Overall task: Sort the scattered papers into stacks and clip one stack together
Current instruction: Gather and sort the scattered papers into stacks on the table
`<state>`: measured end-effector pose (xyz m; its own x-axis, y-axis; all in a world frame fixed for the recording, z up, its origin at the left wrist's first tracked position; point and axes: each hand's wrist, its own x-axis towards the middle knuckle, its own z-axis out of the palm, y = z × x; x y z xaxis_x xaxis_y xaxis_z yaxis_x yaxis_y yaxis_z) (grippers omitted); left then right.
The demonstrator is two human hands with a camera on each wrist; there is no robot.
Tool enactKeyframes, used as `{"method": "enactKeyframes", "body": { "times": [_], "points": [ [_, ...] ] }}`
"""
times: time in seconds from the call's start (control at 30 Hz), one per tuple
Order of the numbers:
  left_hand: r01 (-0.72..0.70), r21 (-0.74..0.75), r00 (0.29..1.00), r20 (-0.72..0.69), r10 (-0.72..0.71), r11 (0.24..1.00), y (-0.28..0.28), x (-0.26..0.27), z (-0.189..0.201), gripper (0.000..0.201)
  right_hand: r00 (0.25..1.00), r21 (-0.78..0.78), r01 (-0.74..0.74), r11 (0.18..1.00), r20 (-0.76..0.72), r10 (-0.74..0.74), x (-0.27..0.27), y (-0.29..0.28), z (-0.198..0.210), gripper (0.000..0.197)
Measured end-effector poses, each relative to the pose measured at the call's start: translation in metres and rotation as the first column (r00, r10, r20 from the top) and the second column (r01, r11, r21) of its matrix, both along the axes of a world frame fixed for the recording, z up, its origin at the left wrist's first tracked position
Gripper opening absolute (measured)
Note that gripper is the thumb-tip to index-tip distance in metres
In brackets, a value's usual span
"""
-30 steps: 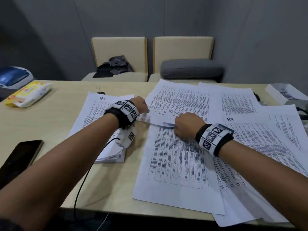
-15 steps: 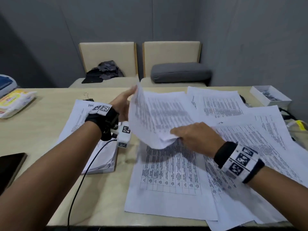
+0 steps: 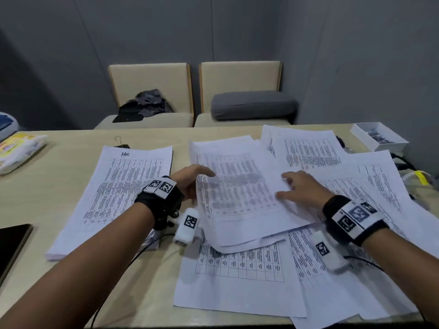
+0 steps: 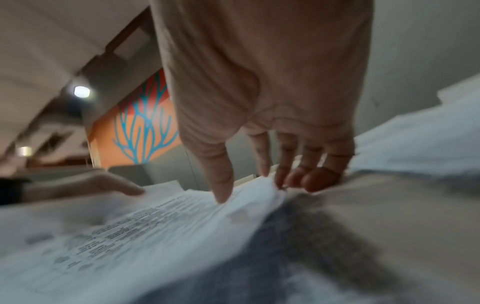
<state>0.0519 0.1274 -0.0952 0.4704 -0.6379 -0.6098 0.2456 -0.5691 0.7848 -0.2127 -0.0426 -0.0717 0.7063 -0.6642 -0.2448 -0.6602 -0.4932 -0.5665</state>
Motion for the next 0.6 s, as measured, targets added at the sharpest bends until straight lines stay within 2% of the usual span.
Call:
{"method": "enactKeyframes", "body": {
  "times": [0.07, 0.13, 0.23, 0.3, 0.43, 0.5, 0.6],
  "points": [
    [0.013, 0.007, 0.998, 0.061, -0.013, 1.000, -0.001, -0.010, 0.003, 0.088, 0.997, 0.077, -0.064, 0.995, 0.053, 0.060, 0.007, 0.011, -0.001, 0.067],
    [0.007, 0.033, 0.971, 0.237, -0.015, 0.999, 0.003, -0.017, 0.015, 0.063, 0.991, 0.137, -0.071, 0.988, 0.125, 0.054, 0.010, 0.019, -0.002, 0.061],
    [-0.057, 0.036, 0.904, 0.425, 0.036, 0.998, 0.019, -0.020, 0.031, 0.039, 0.974, 0.068, 0.097, 0.993, 0.200, -0.109, 0.005, 0.018, 0.000, 0.055],
    [-0.100, -0.042, 0.897, 0.429, 0.108, 0.994, 0.034, -0.010, 0.040, 0.035, 0.972, 0.015, 0.188, 0.982, 0.138, -0.189, -0.002, 0.014, 0.002, 0.057],
    [-0.229, -0.178, 0.886, 0.368, 0.281, 0.957, 0.063, 0.021, 0.066, 0.037, 0.980, 0.104, 0.198, 0.975, -0.006, -0.198, -0.005, 0.024, 0.011, 0.062],
    [-0.243, -0.176, 0.901, 0.325, 0.289, 0.954, 0.074, 0.034, 0.073, 0.038, 0.990, 0.037, 0.129, 0.991, -0.068, -0.126, 0.000, 0.041, 0.015, 0.067],
    [-0.214, -0.093, 0.915, 0.330, 0.233, 0.972, 0.082, 0.048, 0.065, 0.041, 0.992, -0.113, 0.038, 0.993, -0.117, -0.051, 0.017, 0.062, 0.012, 0.090]
  ]
}}
